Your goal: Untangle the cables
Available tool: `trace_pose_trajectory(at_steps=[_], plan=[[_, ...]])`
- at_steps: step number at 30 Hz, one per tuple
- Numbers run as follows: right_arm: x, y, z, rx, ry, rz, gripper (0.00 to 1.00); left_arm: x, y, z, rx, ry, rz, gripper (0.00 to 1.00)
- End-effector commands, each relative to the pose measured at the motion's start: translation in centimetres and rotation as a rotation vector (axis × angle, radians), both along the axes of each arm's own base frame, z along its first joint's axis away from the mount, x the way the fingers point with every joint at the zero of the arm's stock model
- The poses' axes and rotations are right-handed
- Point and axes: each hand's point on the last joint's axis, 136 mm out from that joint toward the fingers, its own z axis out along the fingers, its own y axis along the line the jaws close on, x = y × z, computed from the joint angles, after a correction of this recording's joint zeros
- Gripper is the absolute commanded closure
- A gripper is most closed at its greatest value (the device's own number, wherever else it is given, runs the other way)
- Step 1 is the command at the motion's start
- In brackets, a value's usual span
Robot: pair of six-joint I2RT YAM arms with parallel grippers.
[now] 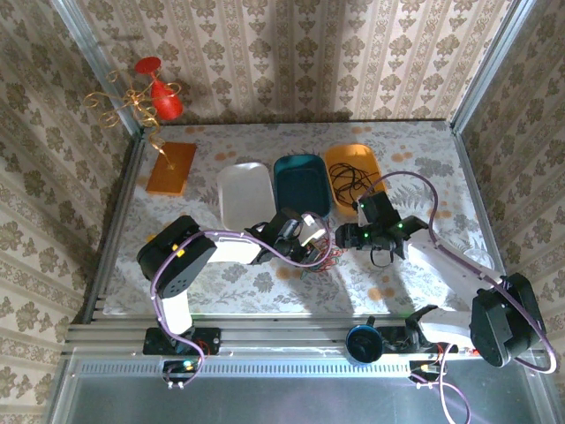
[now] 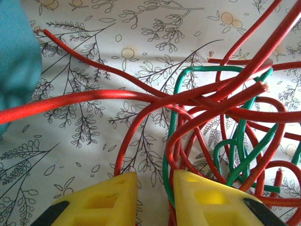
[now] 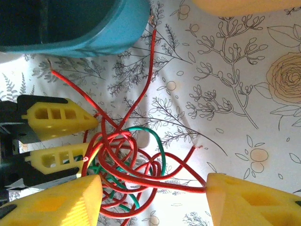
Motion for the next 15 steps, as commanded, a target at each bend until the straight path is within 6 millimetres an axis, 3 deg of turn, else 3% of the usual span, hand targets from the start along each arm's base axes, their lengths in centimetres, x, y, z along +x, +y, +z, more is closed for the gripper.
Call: trace_pose_trajectory(at_steps=[1, 10, 15], plan=[[-1.1, 0.3, -0.8, -0.015, 0.051, 0.063, 0.38, -1.9, 2.3, -3.8, 0.143, 0.069, -0.027, 0.73], [-1.3, 0.9, -1.1, 0.022, 0.052, 0.076, 0.41, -1.9, 2.1, -3.8, 0.144, 0.073, -0.030, 0.73], [-0.6, 1.8, -1.4, 0.049, 0.063, 0.090, 0.51, -1.9, 2.1, -3.8, 0.145, 0.075, -0.028, 0.74]])
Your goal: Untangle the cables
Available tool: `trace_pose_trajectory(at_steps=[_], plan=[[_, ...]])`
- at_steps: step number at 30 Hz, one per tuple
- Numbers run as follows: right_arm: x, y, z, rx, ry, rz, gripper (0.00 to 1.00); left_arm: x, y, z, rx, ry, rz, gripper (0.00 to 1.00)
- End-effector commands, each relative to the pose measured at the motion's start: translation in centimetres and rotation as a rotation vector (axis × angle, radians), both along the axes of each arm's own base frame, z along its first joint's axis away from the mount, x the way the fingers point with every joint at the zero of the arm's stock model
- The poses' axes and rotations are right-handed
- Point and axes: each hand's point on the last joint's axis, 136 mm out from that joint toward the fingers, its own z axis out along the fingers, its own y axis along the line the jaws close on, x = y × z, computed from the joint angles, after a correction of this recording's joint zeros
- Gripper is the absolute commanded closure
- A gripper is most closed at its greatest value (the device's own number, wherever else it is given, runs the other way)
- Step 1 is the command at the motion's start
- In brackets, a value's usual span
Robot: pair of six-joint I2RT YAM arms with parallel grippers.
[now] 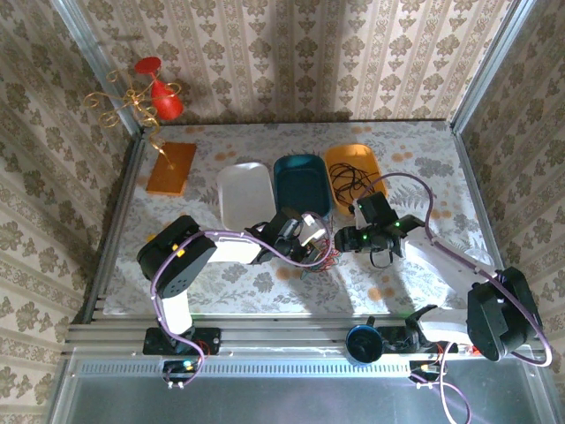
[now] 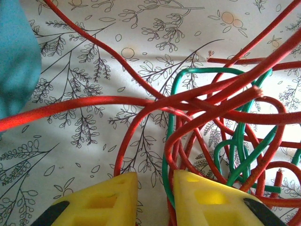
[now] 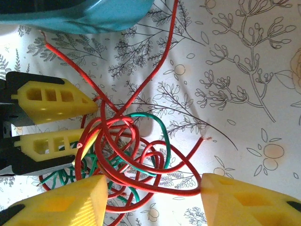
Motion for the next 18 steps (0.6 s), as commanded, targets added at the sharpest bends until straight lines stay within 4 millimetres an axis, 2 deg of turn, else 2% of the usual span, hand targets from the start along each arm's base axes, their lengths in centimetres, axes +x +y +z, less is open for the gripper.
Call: trace_pose_trajectory(at_steps=[1, 4, 6, 9, 12, 18], plan=[[0.1, 1.1, -0.3, 0.036, 0.013, 0.034, 0.55, -2.0, 2.2, -3.8, 0.142, 0.072, -0.028, 0.74], [0.3, 1.3, -0.4, 0.043, 0.014, 0.038, 0.73, -1.9, 2.2, -3.8, 0.142, 0.069, -0.026, 0.74], [0.3, 1.5, -0.5, 0.048, 0.019, 0.041, 0.80, -1.9, 2.2, -3.8, 0.143, 0.070, -0.026, 0.74], [0.3, 1.7, -0.5, 0.050, 0.016, 0.045, 0.79, -1.9, 2.2, -3.8, 0.142, 0.071, -0.027, 0.73], [0.4, 1.9, -0.6, 0.048, 0.012, 0.051, 0.71, -2.0, 2.1, -3.8, 0.142, 0.073, -0.029, 0.74], [0.8, 2.4, -1.0, 0.049, 0.016, 0.056, 0.70, -2.0, 2.1, -3.9, 0.144, 0.075, -0.030, 0.74]])
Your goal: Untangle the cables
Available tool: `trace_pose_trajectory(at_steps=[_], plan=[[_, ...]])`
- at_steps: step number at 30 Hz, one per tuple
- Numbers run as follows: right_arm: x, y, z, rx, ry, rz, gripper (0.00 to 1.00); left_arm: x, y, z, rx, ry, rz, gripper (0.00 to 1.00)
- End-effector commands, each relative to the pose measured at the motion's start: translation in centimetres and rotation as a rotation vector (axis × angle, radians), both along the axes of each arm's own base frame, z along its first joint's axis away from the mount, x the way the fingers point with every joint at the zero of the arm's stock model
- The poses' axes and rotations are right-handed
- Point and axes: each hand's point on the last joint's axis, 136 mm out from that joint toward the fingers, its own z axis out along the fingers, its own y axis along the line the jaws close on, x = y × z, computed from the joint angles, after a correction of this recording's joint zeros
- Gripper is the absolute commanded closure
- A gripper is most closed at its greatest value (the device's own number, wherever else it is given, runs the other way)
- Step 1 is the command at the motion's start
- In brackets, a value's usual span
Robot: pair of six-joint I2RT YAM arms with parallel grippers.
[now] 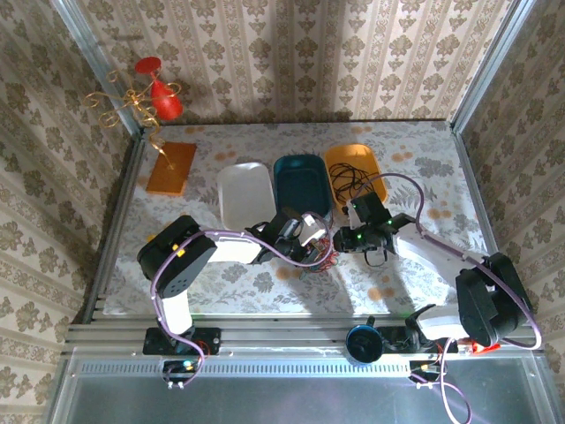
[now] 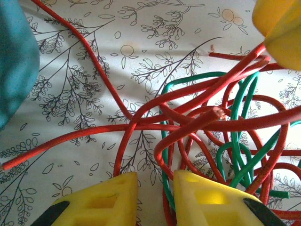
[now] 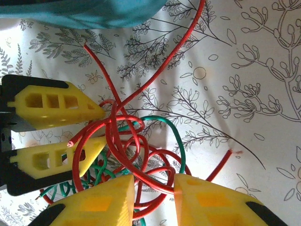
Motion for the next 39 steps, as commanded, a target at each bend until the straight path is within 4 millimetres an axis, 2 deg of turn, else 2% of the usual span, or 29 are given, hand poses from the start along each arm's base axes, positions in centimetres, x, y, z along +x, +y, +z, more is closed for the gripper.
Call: trace_pose_trajectory(at_steps=[1, 5, 9, 14, 18, 22, 31, 39], plan=[[0.5, 1.1, 0.4, 0.026, -0.011, 0.022, 0.70, -1.9, 2.1, -3.7, 0.136, 0.069, -0.029, 0.74], [0.3, 1.2, -0.7, 0.010, 0.019, 0.030, 0.60, -1.9, 2.1, -3.8, 0.138, 0.070, -0.027, 0.74], [0.4, 0.8, 0.1, -0.014, -0.005, 0.025, 0.57, -1.9, 2.2, -3.7, 0.138, 0.068, -0.025, 0.74], [0.4, 0.2, 4.4, -0.004, -0.140, 0.041, 0.58, -1.9, 2.2, -3.8, 0.138, 0.071, -0.027, 0.74], [-0.8, 0.8, 5.6, 0.014, -0.147, 0.108, 0.61, -1.9, 2.2, -3.8, 0.134, 0.073, -0.027, 0.74], [-2.1, 2.2, 4.9, 0.040, -0.099, 0.184, 0.61, -1.9, 2.1, -3.8, 0.133, 0.075, -0.028, 0.74], [-0.7, 2.8, 3.0, -0.014, -0.080, 0.184, 0.60, -1.9, 2.1, -3.7, 0.137, 0.070, -0.028, 0.74], [-1.5, 3.5, 1.5, -0.067, -0.052, 0.232, 0.60, -1.8, 2.1, -3.7, 0.138, 0.069, -0.025, 0.74]])
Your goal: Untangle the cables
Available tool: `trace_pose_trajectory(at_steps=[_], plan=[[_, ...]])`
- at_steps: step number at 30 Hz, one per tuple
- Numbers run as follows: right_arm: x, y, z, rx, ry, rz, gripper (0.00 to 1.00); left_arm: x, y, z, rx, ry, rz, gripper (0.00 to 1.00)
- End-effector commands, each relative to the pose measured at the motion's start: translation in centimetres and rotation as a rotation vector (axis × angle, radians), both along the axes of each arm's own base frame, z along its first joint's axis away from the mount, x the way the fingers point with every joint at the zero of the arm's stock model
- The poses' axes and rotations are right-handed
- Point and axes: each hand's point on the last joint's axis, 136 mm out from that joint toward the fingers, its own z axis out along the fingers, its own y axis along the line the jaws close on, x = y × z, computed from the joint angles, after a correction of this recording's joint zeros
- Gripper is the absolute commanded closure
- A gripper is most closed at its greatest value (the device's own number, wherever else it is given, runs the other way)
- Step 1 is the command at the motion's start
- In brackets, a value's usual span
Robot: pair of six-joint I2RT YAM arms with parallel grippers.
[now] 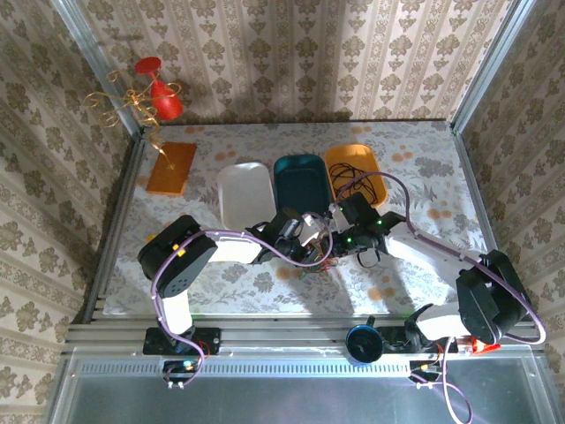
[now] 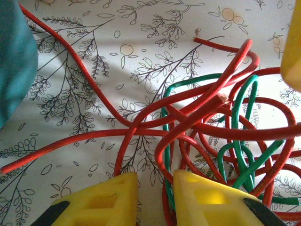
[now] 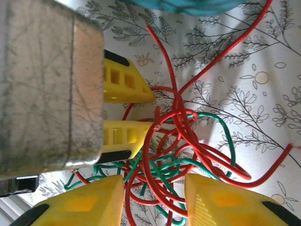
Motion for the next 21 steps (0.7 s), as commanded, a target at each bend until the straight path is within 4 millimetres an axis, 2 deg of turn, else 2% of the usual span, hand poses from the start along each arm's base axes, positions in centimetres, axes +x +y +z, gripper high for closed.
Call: trace_pose_trajectory(at_steps=[1, 7, 12, 13, 15, 17, 19, 21], plan=[[0.1, 0.1, 0.0, -0.042, -0.020, 0.020, 0.60, -1.8, 2.1, -3.7, 0.136, 0.068, -0.025, 0.74], [0.9, -0.6, -1.2, -0.107, -0.030, -0.027, 0.66, -1.9, 2.2, -3.7, 0.138, 0.067, -0.025, 0.74], [1.3, -0.7, -1.5, -0.112, -0.038, -0.047, 0.65, -1.9, 2.2, -3.6, 0.138, 0.064, -0.024, 0.74], [1.4, -0.7, -1.5, -0.115, -0.041, -0.053, 0.69, -1.9, 2.3, -3.7, 0.139, 0.065, -0.023, 0.74], [1.8, -1.2, -1.3, -0.129, -0.061, -0.082, 0.84, -1.9, 2.3, -3.6, 0.139, 0.062, -0.023, 0.74], [2.4, -2.0, -0.6, -0.151, -0.103, -0.123, 0.96, -1.9, 2.4, -3.7, 0.142, 0.061, -0.020, 0.73], [3.2, -2.9, 1.3, -0.142, -0.172, -0.181, 1.00, -1.9, 2.4, -3.7, 0.143, 0.063, -0.017, 0.71], [4.1, -4.2, 3.2, -0.143, -0.235, -0.262, 1.00, -1.9, 2.4, -3.8, 0.145, 0.064, -0.019, 0.61]])
